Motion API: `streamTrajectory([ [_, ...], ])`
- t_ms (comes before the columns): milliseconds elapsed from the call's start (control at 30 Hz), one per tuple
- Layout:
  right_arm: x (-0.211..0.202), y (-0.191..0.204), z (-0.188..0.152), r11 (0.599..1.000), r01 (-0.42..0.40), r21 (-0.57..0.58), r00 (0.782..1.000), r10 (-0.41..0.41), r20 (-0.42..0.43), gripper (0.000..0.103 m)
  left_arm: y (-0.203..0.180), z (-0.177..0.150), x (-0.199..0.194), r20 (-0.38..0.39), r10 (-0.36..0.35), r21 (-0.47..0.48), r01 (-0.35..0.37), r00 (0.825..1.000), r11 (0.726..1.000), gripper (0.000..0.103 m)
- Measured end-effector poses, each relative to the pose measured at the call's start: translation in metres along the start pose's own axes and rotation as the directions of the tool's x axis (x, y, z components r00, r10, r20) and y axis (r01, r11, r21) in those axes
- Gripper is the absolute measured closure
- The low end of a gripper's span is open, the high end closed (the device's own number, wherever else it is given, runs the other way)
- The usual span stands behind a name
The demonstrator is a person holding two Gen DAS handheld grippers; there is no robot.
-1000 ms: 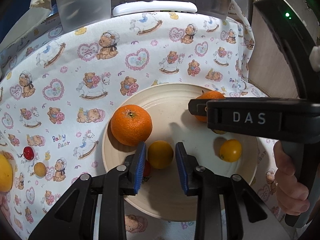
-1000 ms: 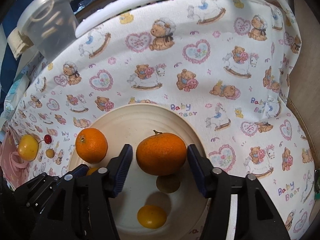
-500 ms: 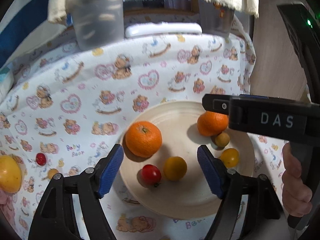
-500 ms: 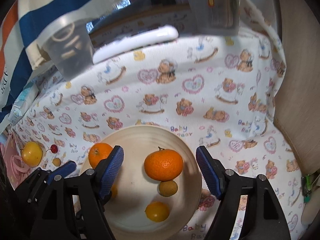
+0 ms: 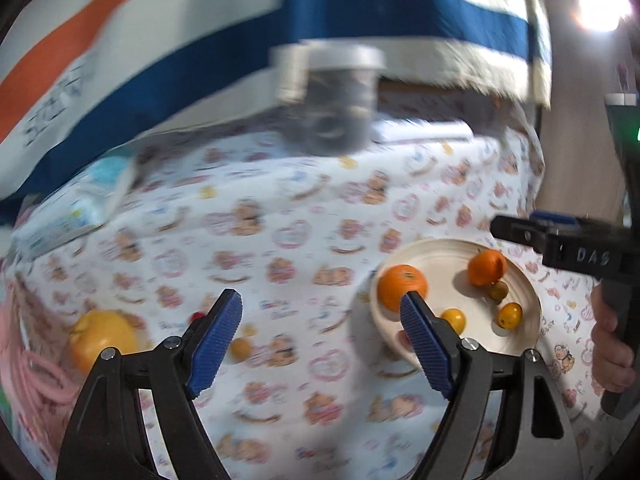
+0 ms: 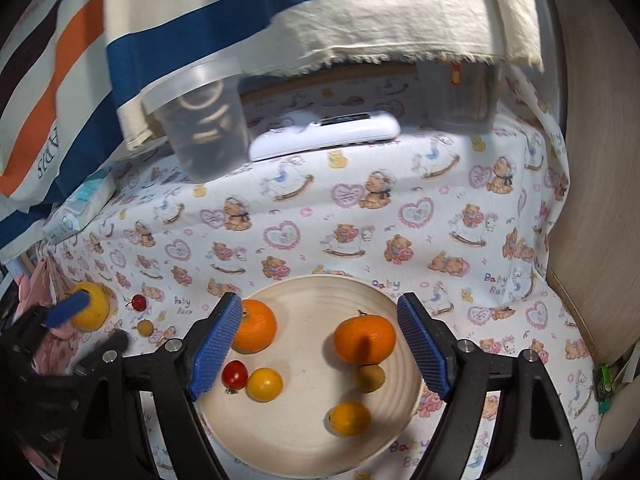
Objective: Organize fruits
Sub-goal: 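Lower the left tool onto the large red tomato and close its fingers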
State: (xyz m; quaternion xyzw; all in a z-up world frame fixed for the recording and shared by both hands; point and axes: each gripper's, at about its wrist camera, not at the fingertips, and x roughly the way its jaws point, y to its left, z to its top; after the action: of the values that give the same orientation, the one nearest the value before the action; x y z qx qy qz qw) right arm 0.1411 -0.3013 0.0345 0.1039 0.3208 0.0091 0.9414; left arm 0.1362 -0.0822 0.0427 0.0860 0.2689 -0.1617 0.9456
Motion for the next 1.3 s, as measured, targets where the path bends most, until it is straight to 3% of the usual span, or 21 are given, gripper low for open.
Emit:
streamTrajectory([
  [133,0.002,0.012,-0.005,0.999,0.000,-0.035,1.000,0.000,-0.006,0.022,0.036,-0.016,-0.019,-0.004,0.027,-0.073,-0.028,1.000,0.997,0.021],
  [300,0.001,0.031,-0.012,0.995,-0.041,-0.086,0.999,0.040,-0.022,0.022,0.068,-0.053,-0.029,-0.114,0.025,-0.183,-0.045,0.993,0.982,0.021],
  [433,-0.005,0.050,-0.017,0.990,0.002,-0.142,1.000,-0.001,0.004,0.022,0.073,-0.082,-0.043,-0.142,0.043,-0.198,-0.071,0.989,0.978,0.021],
  [567,-0.019,0.067,-0.026,0.991,-0.010,-0.135,1.000,0.007,-0.024,0.022,0.066,-0.105,-0.056,-0.173,0.082,-0.197,-0.116,0.982,0.974,0.021],
  [600,-0.025,0.073,-0.031,0.990,-0.022,-0.143,1.000,0.019,-0.023,0.022,0.066,-0.111,-0.058,-0.186,0.082,-0.207,-0.120,0.979,0.971,0.023],
  [733,-0.049,0.099,-0.057,0.978,-0.038,-0.203,0.999,0.033,-0.029,0.022,0.065,-0.137,-0.062,-0.253,0.012,-0.265,-0.081,0.967,0.961,0.047],
  [933,-0.060,0.123,-0.102,0.973,-0.059,-0.222,0.995,0.039,-0.096,0.022,0.055,-0.153,-0.076,-0.248,-0.004,-0.259,-0.063,0.969,0.964,0.048],
  [1000,-0.057,0.132,-0.114,0.968,-0.033,-0.251,0.993,0.004,-0.115,0.022,0.055,-0.156,-0.078,-0.250,-0.015,-0.263,-0.053,0.968,0.963,0.049],
  [1167,-0.048,0.145,-0.131,0.953,-0.051,-0.297,0.989,0.006,-0.150,0.023,0.053,-0.162,-0.074,-0.280,-0.053,-0.268,-0.025,0.959,0.963,0.061],
  [1233,-0.048,0.145,-0.130,0.954,-0.053,-0.295,0.988,0.008,-0.153,0.023,0.052,-0.162,-0.075,-0.273,-0.038,-0.260,-0.035,0.961,0.965,0.070],
  [1300,-0.048,0.144,-0.127,0.956,-0.047,-0.290,0.989,0.005,-0.146,0.023,0.052,-0.162,-0.075,-0.271,-0.067,-0.276,-0.011,0.960,0.961,0.077],
])
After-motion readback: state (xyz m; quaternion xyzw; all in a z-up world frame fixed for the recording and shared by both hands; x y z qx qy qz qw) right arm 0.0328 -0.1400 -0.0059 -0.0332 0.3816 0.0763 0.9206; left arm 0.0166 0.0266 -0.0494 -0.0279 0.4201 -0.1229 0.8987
